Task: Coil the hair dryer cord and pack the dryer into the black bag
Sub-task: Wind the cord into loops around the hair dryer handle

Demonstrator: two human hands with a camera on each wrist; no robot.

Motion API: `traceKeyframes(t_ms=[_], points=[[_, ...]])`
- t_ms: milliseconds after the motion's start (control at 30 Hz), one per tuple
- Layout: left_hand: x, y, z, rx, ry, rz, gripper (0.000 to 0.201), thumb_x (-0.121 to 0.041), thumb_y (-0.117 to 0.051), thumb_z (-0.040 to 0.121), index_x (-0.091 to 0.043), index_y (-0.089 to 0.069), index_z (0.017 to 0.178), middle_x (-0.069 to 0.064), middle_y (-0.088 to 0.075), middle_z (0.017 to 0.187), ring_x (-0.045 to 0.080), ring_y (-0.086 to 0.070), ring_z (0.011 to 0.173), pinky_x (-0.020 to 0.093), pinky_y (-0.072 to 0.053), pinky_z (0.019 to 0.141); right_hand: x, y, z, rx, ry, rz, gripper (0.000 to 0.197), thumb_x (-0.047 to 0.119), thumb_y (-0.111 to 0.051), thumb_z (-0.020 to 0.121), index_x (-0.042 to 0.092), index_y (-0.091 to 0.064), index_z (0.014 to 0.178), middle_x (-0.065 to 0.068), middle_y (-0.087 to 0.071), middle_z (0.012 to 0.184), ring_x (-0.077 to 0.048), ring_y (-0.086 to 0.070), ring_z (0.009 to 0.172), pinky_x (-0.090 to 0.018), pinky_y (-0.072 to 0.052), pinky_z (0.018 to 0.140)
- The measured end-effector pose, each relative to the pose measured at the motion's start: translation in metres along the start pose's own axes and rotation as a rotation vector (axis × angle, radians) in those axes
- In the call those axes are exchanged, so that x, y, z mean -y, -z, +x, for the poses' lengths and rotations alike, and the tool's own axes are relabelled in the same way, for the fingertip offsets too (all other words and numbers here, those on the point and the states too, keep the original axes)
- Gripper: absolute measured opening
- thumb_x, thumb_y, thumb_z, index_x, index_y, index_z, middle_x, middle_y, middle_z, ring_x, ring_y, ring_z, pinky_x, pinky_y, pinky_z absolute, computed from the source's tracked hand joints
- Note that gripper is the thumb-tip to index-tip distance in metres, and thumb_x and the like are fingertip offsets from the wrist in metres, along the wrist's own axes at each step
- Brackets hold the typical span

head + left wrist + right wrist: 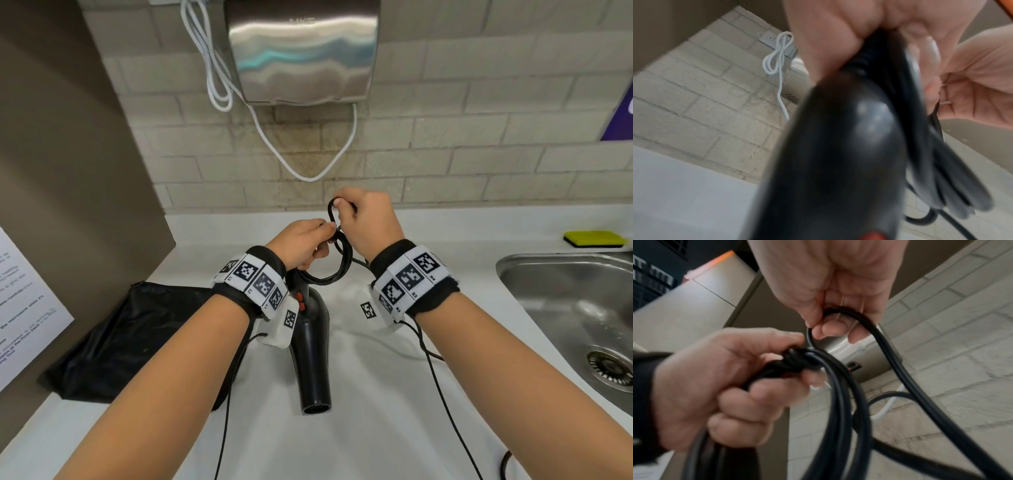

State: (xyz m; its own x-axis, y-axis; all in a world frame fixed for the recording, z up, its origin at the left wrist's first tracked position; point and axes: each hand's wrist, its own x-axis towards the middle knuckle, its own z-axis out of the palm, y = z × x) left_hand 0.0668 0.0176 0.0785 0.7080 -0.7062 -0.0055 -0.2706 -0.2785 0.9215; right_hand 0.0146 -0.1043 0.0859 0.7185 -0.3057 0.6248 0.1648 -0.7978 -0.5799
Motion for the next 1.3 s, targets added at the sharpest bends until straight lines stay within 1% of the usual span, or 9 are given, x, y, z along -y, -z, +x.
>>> traceKeyframes(t_ms=[167,333,467,633,767,867,1000,1167,1300], points=[[0.002,0.001,-0.001,0.013,-0.065,-0.001,0.022,-0.026,-0.035,0.1,-0.02,-0.053,0.09,0.002,-0.051,0.062,0.01,-0.026,0.035,0.02,-0.021,0.038,0.008,0.005,-0.01,-0.028,0.043,0.084,0.02,0.007,-0.048,0.089,0.003,-0.067,0.083,-0.008,-0.058,0.064,-0.02,-0.053,0.061,-0.031,-0.045,0.062],[0.009,0.001,0.001,-0.132,-0.101,-0.109,0.025,-0.022,-0.035,0.101,-0.018,-0.056,0.089,-0.001,-0.055,0.069,0.008,-0.026,0.034,0.017,-0.024,0.037,0.001,0.003,-0.017,-0.073,-0.015,0.192,0.02,0.006,-0.049,0.09,0.004,-0.068,0.087,0.008,-0.053,0.06,0.004,-0.048,0.052,-0.008,-0.034,0.054],[0.014,0.002,0.002,-0.213,-0.113,-0.153,0.024,-0.024,-0.036,0.101,-0.014,-0.057,0.095,0.0,-0.061,0.078,0.008,-0.028,0.032,0.018,-0.025,0.036,-0.008,0.001,-0.026,-0.02,-0.107,0.252,0.02,0.006,-0.049,0.09,0.006,-0.069,0.092,0.013,-0.053,0.061,0.01,-0.051,0.053,-0.006,-0.037,0.054],[0.014,-0.002,0.001,-0.23,-0.107,-0.192,0.022,-0.023,-0.037,0.1,-0.015,-0.058,0.099,0.002,-0.061,0.078,0.008,-0.028,0.031,0.017,-0.025,0.036,-0.016,0.003,-0.039,0.044,-0.125,0.168,0.018,0.006,-0.047,0.091,0.005,-0.065,0.09,-0.005,-0.062,0.071,-0.011,-0.056,0.065,-0.017,-0.043,0.063],[0.012,-0.005,-0.001,-0.253,-0.1,-0.193,0.022,-0.021,-0.038,0.1,-0.015,-0.057,0.091,0.001,-0.057,0.074,0.007,-0.026,0.031,0.018,-0.022,0.037,-0.03,0.003,-0.04,0.068,-0.175,0.045,0.019,0.003,-0.046,0.09,0.003,-0.065,0.096,-0.011,-0.064,0.094,-0.021,-0.058,0.081,-0.007,-0.038,0.064],[0.009,-0.006,-0.003,-0.246,-0.083,-0.185,0.023,-0.019,-0.037,0.1,-0.013,-0.056,0.089,0.002,-0.055,0.071,0.007,-0.025,0.03,0.017,-0.021,0.036,-0.045,0.004,-0.043,0.074,-0.26,-0.037,0.03,0.002,-0.049,0.089,0.006,-0.058,0.117,-0.013,-0.056,0.121,-0.026,-0.055,0.109,-0.019,-0.039,0.089],[0.01,-0.004,-0.005,-0.258,-0.088,-0.181,0.025,-0.02,-0.038,0.1,-0.015,-0.056,0.083,0.001,-0.055,0.07,0.007,-0.024,0.03,0.018,-0.02,0.037,-0.066,0.004,-0.06,0.382,-0.566,-0.365,0.048,0.019,-0.049,0.091,0.01,-0.034,0.137,-0.015,-0.046,0.133,-0.032,-0.041,0.125,-0.038,-0.038,0.099],[0.013,-0.003,-0.007,-0.281,-0.08,-0.185,0.026,-0.02,-0.039,0.1,-0.015,-0.057,0.081,0.0,-0.055,0.069,0.008,-0.024,0.031,0.018,-0.02,0.037,-0.08,-0.003,-0.085,0.802,-0.649,-0.59,0.036,0.015,-0.035,0.097,0.001,-0.045,0.128,-0.016,-0.05,0.132,-0.03,-0.049,0.12,-0.033,-0.041,0.096],[0.012,-0.002,-0.008,-0.28,-0.076,-0.187,0.026,-0.021,-0.039,0.1,-0.016,-0.057,0.082,0.0,-0.055,0.068,0.007,-0.023,0.031,0.018,-0.02,0.037,-0.074,-0.007,-0.082,0.725,-0.697,-0.416,0.032,0.01,-0.034,0.097,0.003,-0.051,0.124,-0.017,-0.05,0.129,-0.03,-0.05,0.116,-0.034,-0.041,0.096]])
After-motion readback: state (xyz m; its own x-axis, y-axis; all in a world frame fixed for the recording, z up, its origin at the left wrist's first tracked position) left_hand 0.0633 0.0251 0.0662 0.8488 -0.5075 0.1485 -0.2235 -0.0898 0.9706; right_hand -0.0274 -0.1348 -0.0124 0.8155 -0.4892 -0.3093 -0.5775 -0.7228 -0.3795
